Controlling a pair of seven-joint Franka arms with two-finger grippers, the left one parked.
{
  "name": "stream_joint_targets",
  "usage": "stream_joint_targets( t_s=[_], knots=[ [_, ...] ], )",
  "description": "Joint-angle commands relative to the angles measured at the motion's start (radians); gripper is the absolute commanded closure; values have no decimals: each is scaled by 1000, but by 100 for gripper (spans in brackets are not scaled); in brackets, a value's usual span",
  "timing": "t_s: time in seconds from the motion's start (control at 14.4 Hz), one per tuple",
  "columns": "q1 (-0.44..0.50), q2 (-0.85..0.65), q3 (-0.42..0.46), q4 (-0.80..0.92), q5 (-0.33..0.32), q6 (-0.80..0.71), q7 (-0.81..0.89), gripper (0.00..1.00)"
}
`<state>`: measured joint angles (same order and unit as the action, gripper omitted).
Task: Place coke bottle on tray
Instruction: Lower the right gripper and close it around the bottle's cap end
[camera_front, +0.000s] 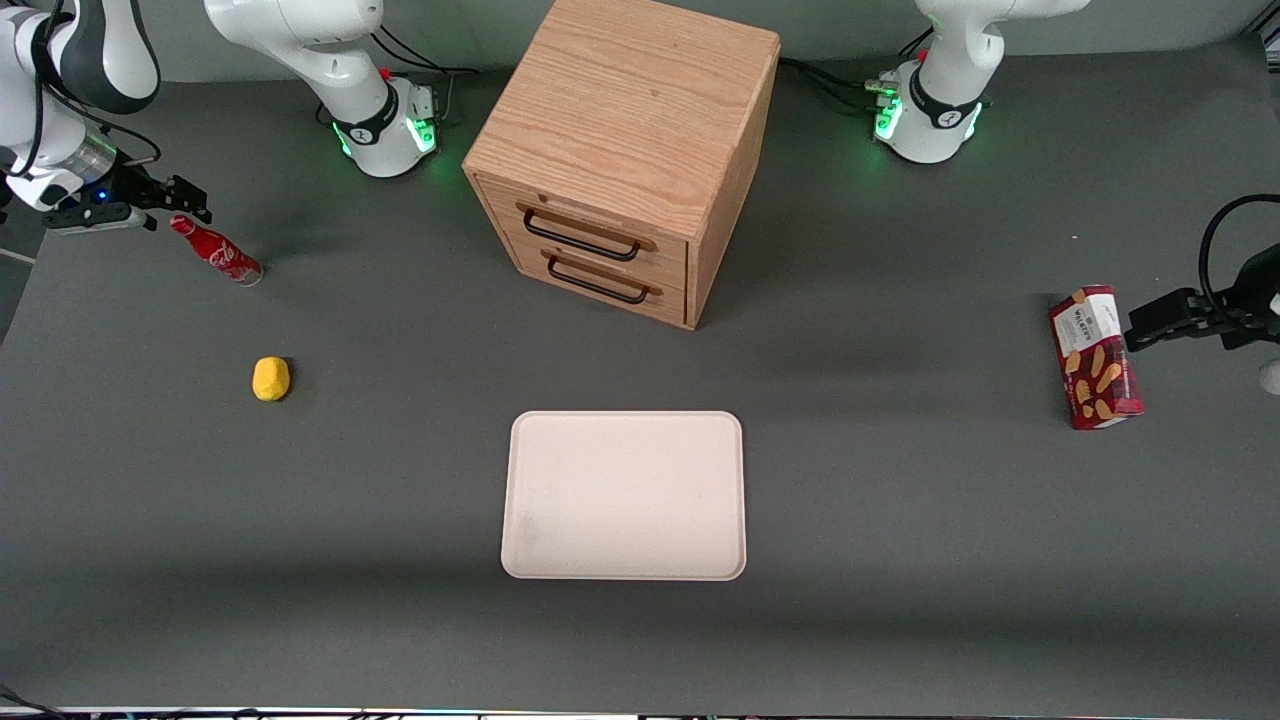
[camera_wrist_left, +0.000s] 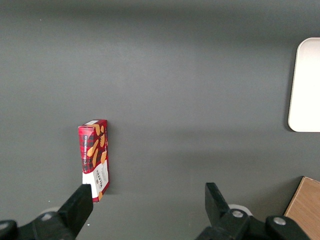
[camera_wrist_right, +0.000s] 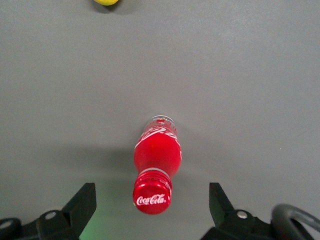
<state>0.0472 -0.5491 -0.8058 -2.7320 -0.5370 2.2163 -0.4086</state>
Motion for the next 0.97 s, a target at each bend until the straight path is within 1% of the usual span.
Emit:
stream_joint_targets(
  t_s=[0.0,0.14,0.28,0.42,0.48,0.69,0.83,0.9],
  knots=[
    [8,-26,-21,-15,-29,25,-9,0],
    [10,-15,-21,-15,-29,40,-9,1],
    [10,-11,-21,-15,-29,48,-10,11],
    [11,-9,-21,-15,-29,48,-13,26],
    [11,-8,-21,-15,-29,48,-19,36],
    [11,-2,-21,-15,-29,49,-26,54],
    [11,3,-21,-15,-29,49,-26,65],
    [13,3,-21,-15,-29,49,-26,74]
  ],
)
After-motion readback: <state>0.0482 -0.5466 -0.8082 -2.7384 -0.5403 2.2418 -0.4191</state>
